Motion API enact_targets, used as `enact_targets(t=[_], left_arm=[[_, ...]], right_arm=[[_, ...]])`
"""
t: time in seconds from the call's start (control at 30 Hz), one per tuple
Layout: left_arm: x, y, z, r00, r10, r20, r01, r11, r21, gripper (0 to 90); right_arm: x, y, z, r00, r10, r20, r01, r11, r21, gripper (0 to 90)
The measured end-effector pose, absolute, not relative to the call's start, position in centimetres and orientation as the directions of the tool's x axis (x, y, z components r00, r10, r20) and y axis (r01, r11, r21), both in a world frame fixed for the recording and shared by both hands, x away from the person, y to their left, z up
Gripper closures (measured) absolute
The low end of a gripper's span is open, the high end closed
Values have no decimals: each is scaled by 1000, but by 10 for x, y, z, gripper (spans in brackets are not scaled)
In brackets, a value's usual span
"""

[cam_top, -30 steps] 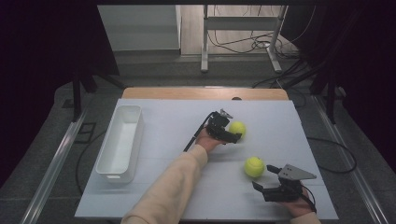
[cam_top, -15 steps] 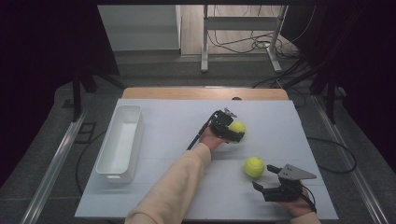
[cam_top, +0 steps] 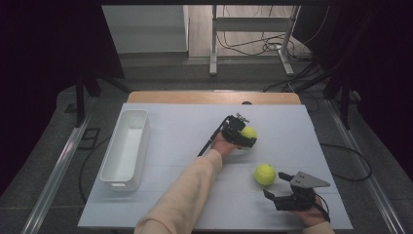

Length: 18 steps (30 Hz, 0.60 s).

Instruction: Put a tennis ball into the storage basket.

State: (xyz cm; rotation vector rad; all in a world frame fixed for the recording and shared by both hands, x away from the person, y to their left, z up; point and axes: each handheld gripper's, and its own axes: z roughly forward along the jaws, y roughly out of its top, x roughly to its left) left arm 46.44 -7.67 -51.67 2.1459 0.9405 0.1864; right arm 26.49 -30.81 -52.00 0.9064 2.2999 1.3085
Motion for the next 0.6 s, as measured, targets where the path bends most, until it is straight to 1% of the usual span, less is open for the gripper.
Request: enact_targets(t=[0.03,0.13,0.23,0.33,0.6], left_arm=[[465,-77,-517,718,676,-165,566,-430,703,97],[465,-77,-518,727,662,-181,563,-425,709,150],[464,-78,-517,730,654,-198,564,-413,715,242],[463,-79,-516,733,655,-181,556,-425,715,253],[462,-74,-511,727,665,-171,558,-428,711,257]], right_arm=[[265,-308,-520,-738,675,18,359,370,857,119],[265,-308,-520,-738,675,15,359,374,855,121],[265,-308,-520,-738,674,15,359,374,855,121],[265,-308,-520,-738,674,16,358,372,856,121],[265,-309,-520,-737,676,16,358,371,857,121]])
